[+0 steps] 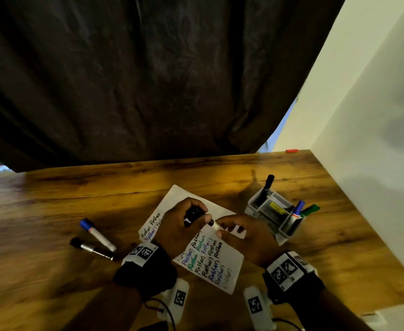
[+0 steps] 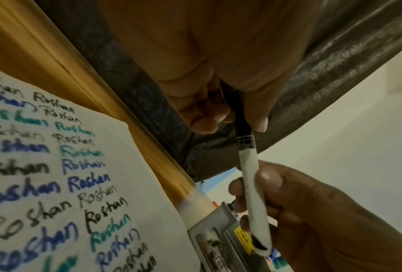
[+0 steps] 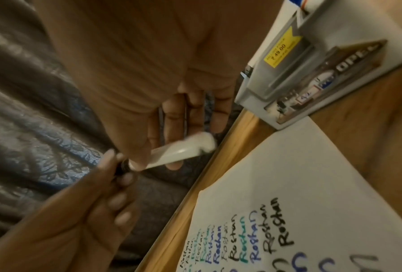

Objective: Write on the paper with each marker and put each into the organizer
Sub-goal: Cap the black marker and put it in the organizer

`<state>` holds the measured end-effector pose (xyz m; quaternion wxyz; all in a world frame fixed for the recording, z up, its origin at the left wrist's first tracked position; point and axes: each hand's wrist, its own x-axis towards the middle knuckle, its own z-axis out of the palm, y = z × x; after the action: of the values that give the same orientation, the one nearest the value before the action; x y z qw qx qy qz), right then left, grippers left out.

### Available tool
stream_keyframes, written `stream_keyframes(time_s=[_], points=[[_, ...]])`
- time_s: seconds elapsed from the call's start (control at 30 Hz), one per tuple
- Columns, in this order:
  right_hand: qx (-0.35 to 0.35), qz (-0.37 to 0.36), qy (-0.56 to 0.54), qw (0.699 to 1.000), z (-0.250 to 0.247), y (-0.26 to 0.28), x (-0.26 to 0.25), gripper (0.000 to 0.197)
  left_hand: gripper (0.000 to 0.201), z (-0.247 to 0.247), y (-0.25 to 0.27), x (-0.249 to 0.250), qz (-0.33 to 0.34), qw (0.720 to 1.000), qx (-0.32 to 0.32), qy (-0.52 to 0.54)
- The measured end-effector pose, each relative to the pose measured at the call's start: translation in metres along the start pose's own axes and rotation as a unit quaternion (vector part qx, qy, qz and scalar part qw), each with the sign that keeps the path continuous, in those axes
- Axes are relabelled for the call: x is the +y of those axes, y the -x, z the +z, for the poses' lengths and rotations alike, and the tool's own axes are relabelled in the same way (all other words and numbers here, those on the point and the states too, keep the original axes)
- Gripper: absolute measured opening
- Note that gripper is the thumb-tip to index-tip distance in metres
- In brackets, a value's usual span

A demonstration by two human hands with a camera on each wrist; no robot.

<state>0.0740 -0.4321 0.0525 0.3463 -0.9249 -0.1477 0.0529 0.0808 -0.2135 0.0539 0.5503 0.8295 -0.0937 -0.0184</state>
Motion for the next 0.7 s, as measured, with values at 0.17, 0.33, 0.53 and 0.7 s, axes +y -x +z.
stream_keyframes(time_s=[0.17, 0.33, 0.53, 0.7], points=[[0.062, -0.072, -0.009, 0.995, -0.016, -0.002, 0.005, 0.024, 0.022, 0.031, -0.013, 0.024, 0.048, 0.998, -0.048, 0.013], [0.169, -0.012, -0.031, 0.985, -0.053, -0.007, 0.017, 0.006, 0.038, 0.046, -0.025, 0.026, 0.044, 0.998, -0.034, 0.007], [0.288, 0.076, -0.142, 0.944, -0.100, -0.034, 0.065, 0.023, 0.030, 0.054, -0.035, 0.009, 0.026, 0.999, -0.005, -0.030], [0.241, 0.135, -0.072, 0.958, -0.092, -0.050, 0.083, 0.031, 0.027, 0.060, -0.041, -0.001, 0.007, 0.999, 0.009, -0.053]])
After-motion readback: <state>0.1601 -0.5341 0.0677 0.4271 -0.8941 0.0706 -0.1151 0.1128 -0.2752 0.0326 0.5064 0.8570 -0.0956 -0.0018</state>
